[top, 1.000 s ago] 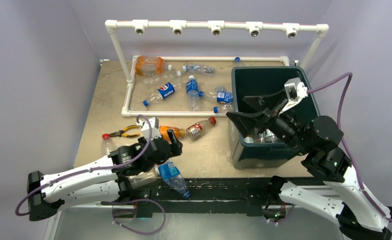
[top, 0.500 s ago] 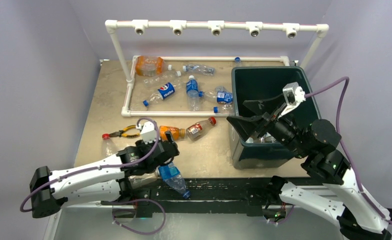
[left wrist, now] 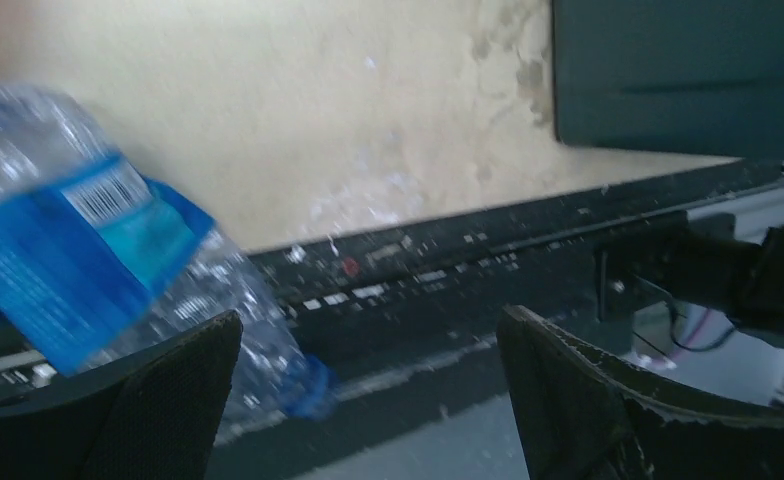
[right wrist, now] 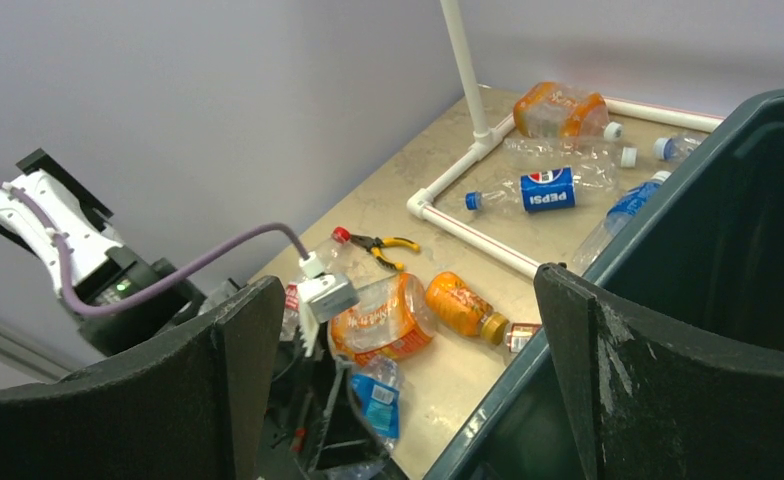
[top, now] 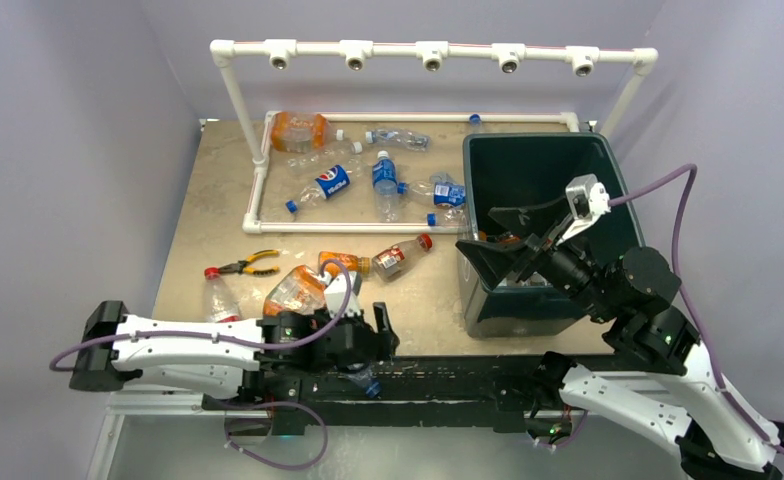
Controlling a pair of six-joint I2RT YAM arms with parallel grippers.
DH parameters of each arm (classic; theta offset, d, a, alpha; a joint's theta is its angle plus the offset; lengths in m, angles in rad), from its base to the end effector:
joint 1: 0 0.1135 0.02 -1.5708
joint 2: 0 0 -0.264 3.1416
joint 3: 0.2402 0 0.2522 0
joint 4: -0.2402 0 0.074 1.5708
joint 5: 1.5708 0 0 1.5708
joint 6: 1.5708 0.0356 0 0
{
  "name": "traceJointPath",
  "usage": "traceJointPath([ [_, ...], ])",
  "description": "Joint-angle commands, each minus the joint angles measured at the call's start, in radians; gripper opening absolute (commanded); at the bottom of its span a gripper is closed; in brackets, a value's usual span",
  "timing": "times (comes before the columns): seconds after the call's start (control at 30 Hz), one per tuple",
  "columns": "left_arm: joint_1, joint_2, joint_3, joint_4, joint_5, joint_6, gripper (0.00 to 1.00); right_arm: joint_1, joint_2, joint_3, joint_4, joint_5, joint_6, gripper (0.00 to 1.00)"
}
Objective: Put the plastic bottles in the bin
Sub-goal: Pick up the plastic bottle from the corner of the board.
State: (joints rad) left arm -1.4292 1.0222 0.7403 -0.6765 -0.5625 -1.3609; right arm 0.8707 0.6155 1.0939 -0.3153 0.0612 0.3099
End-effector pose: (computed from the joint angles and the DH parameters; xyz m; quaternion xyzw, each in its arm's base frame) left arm 0.0462 -0.1895 0.2431 -0.0523 0.9183 -0.2389 0.3112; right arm 0.0676 0.0769 0.4497 -0.1566 0.6280 0.4077 0.6441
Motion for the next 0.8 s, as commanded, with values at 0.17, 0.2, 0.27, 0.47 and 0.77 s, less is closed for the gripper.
traceJointPath([
  [0.17,-0.195,0.196,0.147,-0.353,-0.098,-0.644,0.99,0.004,-0.043,-0.04,0.028,0.023,-0.025,0.99],
  [0.2,-0.201,0.166,0.128,-0.355,-0.108,-0.678,0.98,0.004,-0.046,-0.043,0.025,0.023,-0.025,0.99],
  [0.27,-0.207,0.117,0.084,-0.363,-0.109,-0.732,0.98,0.004,-0.052,-0.043,0.014,0.024,-0.026,0.99],
  [0.47,-0.209,0.108,-0.032,-0.342,-0.051,-0.828,0.98,0.003,-0.072,-0.054,0.006,0.039,-0.029,0.99],
  [0.77,-0.208,-0.01,-0.156,-0.343,-0.215,-0.921,0.91,0.004,-0.069,-0.089,0.039,0.015,-0.017,0.99],
])
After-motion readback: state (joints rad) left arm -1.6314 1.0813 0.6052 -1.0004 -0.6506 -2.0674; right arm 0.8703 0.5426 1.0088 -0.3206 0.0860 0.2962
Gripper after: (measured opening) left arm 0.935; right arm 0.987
